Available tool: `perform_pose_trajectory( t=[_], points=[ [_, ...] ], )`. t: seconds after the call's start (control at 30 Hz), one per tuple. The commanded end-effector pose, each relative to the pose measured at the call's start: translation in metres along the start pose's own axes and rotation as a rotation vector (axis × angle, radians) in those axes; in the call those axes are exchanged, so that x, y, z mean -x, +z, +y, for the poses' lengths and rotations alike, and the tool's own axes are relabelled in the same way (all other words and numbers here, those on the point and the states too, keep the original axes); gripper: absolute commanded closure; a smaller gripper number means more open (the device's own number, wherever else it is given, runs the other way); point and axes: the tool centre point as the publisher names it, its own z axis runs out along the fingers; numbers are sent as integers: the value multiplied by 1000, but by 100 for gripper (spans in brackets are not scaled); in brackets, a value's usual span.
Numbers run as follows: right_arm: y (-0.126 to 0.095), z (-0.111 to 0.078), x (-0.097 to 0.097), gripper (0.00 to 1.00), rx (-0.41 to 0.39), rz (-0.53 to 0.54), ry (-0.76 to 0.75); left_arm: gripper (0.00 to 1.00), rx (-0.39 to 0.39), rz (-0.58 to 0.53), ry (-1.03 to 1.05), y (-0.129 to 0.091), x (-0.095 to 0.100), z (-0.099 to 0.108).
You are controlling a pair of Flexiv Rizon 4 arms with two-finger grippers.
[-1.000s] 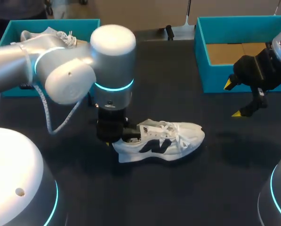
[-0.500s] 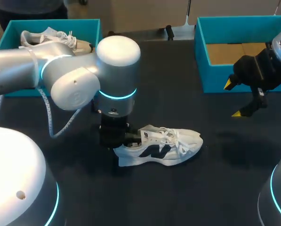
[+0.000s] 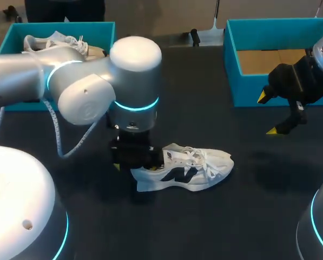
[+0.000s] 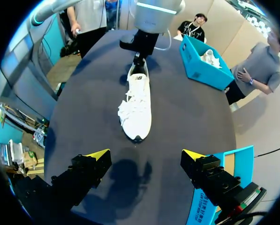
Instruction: Take the shoe out of the shoebox, open the shoe tongue, remove and reinsert the insole, then place the shoe into the shoebox
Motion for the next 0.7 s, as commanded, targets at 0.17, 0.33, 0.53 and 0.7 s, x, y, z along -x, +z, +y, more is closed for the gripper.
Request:
perform_pose_trajectory(
  t=[0.17,0.33,0.53,0.7],
  points=[
    [1,0,0,0,-4,0,1,0,-1,-141,-33,-39,-15,-8],
    [1,0,0,0,-4,0,1,0,-13,-279,-102,-65,-13,-10],
    [1,0,0,0,-4,0,1,0,-17,-382,-191,-95,-16,-20],
    [1,0,0,0,-4,0,1,0,-26,-464,-314,-115,-26,-26]
  ],
)
